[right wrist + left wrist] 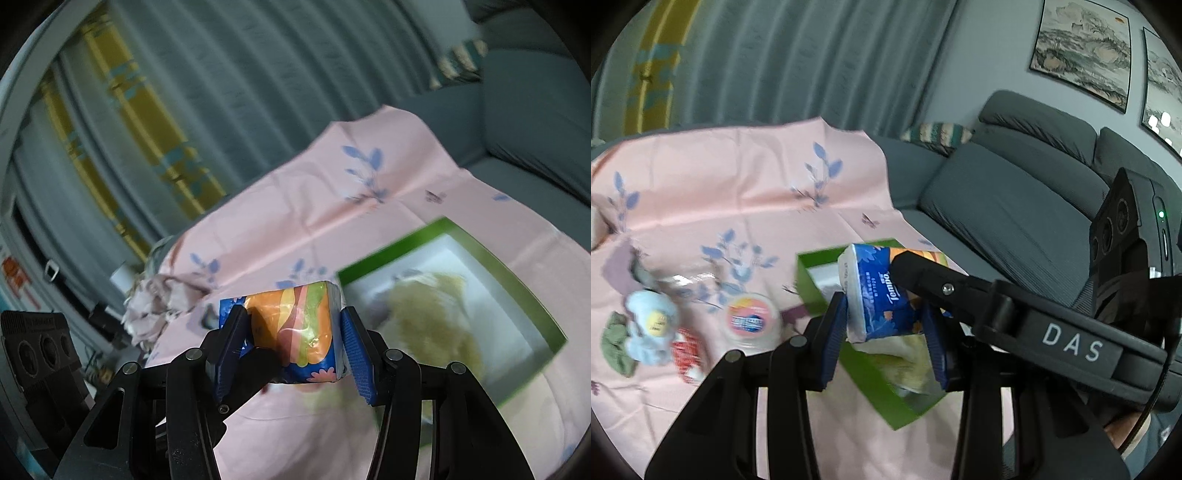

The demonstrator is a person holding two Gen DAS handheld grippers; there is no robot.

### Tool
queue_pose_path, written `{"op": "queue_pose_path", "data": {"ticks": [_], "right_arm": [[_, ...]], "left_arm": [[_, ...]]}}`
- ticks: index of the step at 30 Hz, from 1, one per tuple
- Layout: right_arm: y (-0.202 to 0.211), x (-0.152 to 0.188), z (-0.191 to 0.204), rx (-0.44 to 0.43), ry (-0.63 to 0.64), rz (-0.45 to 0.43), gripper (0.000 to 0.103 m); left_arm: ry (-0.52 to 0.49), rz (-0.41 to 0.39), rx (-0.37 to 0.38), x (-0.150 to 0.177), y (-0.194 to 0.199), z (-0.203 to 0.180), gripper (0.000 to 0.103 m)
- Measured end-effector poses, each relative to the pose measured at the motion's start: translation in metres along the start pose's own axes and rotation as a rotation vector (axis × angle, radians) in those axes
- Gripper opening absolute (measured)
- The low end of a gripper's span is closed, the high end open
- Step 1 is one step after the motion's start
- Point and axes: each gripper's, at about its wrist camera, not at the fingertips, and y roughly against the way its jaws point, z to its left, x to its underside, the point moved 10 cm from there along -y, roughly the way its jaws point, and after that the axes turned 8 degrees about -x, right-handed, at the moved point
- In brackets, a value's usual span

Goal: Organize soft objects
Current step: 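Carry the tissue pack over the green box and open the right gripper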

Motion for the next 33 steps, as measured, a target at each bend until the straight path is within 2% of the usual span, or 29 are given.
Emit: {"op": "queue_pose_path", "data": {"ticks": [11, 18, 22, 27, 30, 32, 33], "right_arm": [[0.001, 0.007, -0.068, 0.12, -0.16, 0.027, 0.054], [-0.005, 0.016, -0.11, 0.191, -0.268, 0.065, 0.054], [-0.007, 0.021, -0.125, 0.225, -0.303, 0.082, 0.054], [-0.01, 0.027, -0.135, 0.263, -0.337, 0.102, 0.054], [-0.007, 0.024, -0.133, 0.279, -0.321, 0.09, 0.054], [-0.004, 0.02, -0.13, 0.292, -0.304, 0.074, 0.054], [-0.003, 0.018, -0.129, 0.293, -0.3, 0.068, 0.055]], "left_arm": [[0.015, 0.154, 0.081, 0.021, -0.047, -0.031, 0.038], [0.031, 0.269, 0.104, 0.041, -0.08, -0.043, 0.037], [0.048, 0.31, 0.118, 0.049, -0.091, -0.045, 0.037], [0.053, 0.34, 0.1, 0.056, -0.097, -0.044, 0.037], [0.034, 0.316, 0.084, 0.054, -0.094, -0.044, 0.043], [0.028, 0.298, 0.08, 0.051, -0.088, -0.044, 0.057], [0.022, 0.289, 0.068, 0.049, -0.085, -0.041, 0.059]]}}
